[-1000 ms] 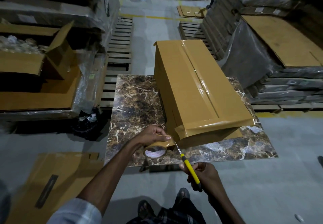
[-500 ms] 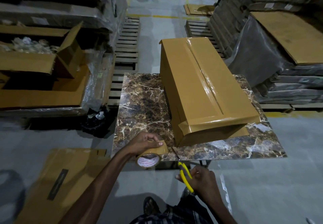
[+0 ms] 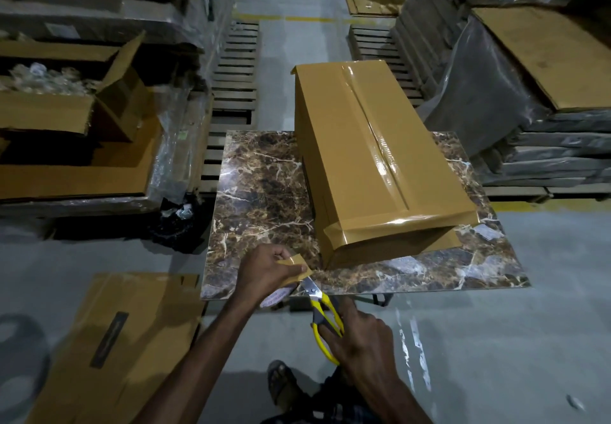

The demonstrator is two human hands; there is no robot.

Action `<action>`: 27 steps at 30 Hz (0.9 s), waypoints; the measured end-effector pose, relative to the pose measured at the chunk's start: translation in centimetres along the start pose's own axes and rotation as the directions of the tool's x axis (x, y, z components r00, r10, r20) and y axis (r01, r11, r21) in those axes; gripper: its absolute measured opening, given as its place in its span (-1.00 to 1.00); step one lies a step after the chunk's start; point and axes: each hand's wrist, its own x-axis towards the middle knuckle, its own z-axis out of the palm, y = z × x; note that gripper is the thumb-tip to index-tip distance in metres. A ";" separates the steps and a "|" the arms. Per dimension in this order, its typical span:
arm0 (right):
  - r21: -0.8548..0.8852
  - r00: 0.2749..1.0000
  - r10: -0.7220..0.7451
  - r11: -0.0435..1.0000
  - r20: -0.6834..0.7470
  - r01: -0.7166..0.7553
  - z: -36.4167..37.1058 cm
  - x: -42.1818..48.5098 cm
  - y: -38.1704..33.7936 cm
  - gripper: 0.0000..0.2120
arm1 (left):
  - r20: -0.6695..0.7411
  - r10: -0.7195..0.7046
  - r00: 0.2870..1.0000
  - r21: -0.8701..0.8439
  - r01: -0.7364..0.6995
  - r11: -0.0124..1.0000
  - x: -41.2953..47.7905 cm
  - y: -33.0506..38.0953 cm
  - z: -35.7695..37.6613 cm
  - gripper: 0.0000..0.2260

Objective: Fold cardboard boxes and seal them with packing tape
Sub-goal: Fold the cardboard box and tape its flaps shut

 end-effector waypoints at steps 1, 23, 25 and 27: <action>0.004 1.000 0.004 1.000 -0.001 -0.004 0.0 0.0 0.2 -0.54 | -0.029 0.013 1.000 0.023 -0.012 1.000 -0.3 0.3 0.2 -0.69; 0.207 0.982 -0.172 0.961 -0.074 0.184 -4.5 -1.8 24.1 -0.59 | 0.137 -0.374 0.917 -0.010 0.379 0.925 -5.5 12.8 15.7 -0.42; 0.233 0.989 -0.126 0.962 -0.082 0.142 -5.0 -2.4 28.5 -0.59 | 0.172 -0.374 0.911 0.022 0.376 0.926 -5.0 14.7 20.0 -0.37; 0.245 0.998 -0.049 0.968 -0.046 0.059 -5.7 -2.7 32.8 -0.57 | 0.229 -0.362 0.904 0.038 0.363 0.931 -3.9 16.6 24.3 -0.38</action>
